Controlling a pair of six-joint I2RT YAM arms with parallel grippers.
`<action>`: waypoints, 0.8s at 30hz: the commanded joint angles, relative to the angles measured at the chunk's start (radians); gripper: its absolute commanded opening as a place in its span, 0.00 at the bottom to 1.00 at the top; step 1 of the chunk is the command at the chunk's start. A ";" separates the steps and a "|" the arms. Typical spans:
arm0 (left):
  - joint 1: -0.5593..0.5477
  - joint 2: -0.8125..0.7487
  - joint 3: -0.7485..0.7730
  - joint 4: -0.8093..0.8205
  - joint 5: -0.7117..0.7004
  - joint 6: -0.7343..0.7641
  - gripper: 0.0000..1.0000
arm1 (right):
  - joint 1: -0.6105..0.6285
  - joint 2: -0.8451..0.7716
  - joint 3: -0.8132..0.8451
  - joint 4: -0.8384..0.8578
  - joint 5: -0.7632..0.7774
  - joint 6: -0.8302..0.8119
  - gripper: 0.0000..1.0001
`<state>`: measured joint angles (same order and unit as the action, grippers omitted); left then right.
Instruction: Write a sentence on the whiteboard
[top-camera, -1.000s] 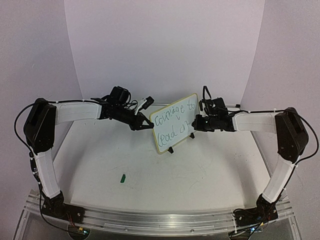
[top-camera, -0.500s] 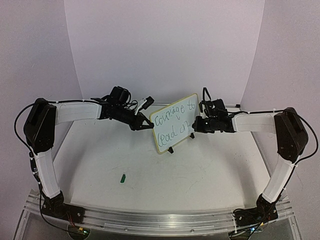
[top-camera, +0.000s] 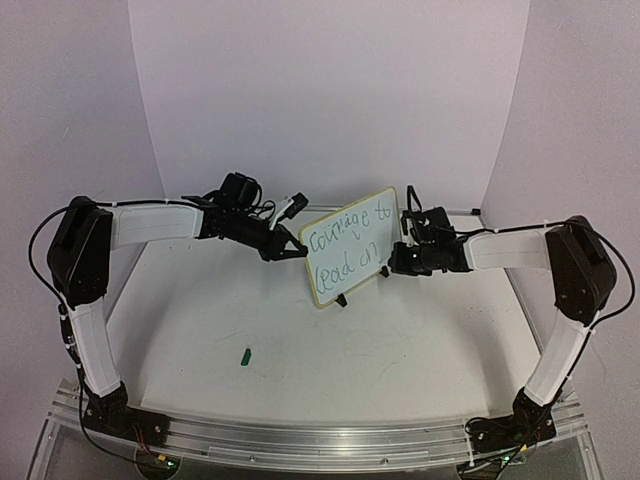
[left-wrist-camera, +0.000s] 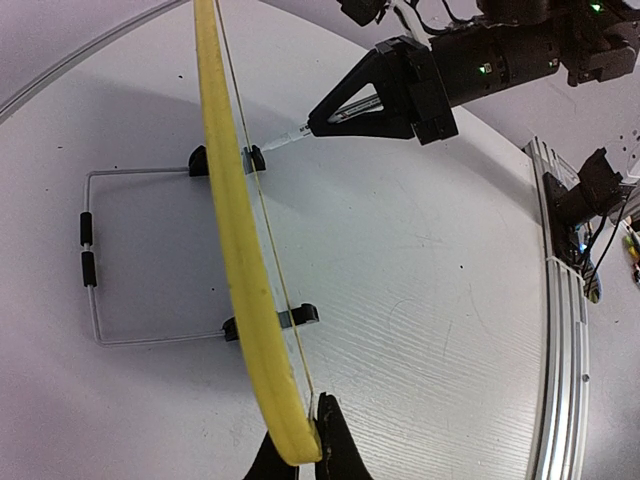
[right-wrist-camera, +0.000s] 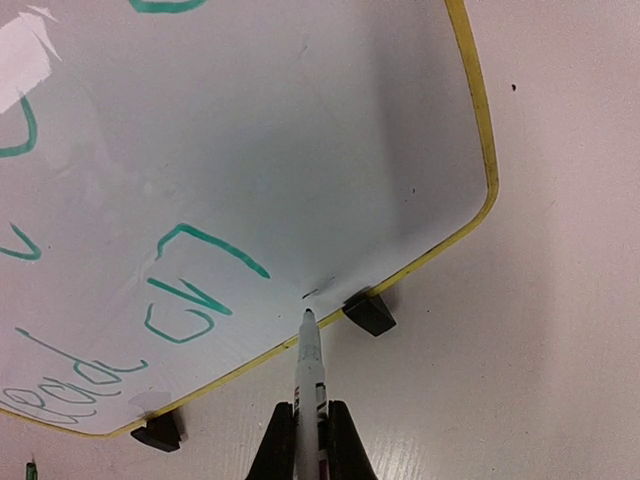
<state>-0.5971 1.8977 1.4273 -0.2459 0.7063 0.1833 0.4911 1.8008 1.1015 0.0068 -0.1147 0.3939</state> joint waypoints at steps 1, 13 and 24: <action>-0.017 0.009 0.015 -0.056 0.010 0.001 0.00 | -0.016 -0.046 -0.011 0.019 0.033 0.007 0.00; -0.016 0.012 0.015 -0.059 0.007 0.005 0.00 | -0.038 -0.031 0.034 0.027 0.003 -0.006 0.00; -0.017 0.012 0.015 -0.061 0.007 0.007 0.00 | -0.038 -0.031 0.043 0.058 -0.013 -0.005 0.00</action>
<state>-0.5972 1.8977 1.4273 -0.2461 0.7063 0.1837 0.4557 1.7985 1.1025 0.0223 -0.1244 0.3935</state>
